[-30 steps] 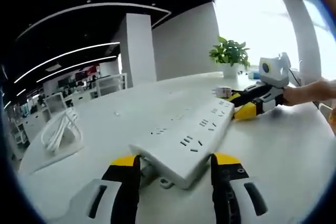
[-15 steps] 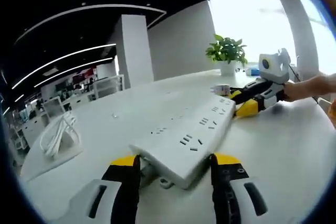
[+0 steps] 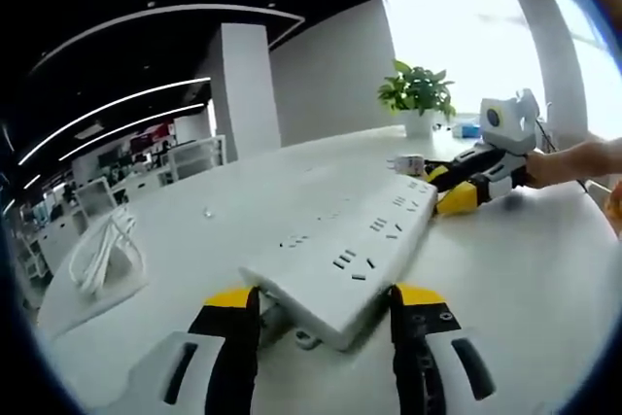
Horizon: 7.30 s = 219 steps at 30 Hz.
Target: Straighten the power strip on the desk, plug the charger into it
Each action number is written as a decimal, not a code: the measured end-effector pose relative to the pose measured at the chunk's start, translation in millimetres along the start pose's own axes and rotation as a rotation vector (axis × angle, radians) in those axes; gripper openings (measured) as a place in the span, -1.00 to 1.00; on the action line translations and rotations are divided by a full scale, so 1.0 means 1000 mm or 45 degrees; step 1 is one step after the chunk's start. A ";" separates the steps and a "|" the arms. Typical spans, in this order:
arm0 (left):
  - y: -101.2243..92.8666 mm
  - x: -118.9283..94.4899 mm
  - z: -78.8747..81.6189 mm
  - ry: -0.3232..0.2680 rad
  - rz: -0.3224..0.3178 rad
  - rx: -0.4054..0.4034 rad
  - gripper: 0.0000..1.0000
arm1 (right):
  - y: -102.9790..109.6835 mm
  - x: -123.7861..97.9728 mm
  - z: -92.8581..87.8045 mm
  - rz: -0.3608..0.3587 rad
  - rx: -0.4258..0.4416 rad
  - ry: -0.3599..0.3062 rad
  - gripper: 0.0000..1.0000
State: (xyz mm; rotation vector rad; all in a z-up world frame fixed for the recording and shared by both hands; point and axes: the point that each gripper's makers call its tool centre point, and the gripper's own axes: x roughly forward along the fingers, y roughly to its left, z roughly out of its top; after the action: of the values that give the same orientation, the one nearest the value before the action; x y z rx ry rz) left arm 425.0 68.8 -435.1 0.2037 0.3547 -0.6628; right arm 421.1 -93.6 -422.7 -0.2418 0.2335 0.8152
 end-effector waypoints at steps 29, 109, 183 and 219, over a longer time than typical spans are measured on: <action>-0.002 0.002 0.003 0.001 -0.034 0.006 0.09 | -0.005 -0.004 -0.002 -0.044 0.019 0.005 -0.58; 0.002 0.010 0.008 -0.023 -0.060 -0.041 0.38 | -0.007 -0.011 0.000 -0.064 -0.024 -0.023 -0.32; -0.061 -0.089 0.038 -0.421 -0.037 -0.070 0.90 | -0.024 -0.097 0.041 -0.114 0.110 -0.323 0.98; -0.065 -0.088 0.036 -0.426 -0.030 -0.087 0.84 | -0.063 -0.083 -0.027 -0.073 0.033 0.081 0.08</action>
State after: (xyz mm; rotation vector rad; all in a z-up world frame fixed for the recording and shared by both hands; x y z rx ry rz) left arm 329.1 57.7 -372.6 0.0216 0.0582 -0.6934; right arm 409.4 -200.4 -416.0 -0.2492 0.2954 0.7477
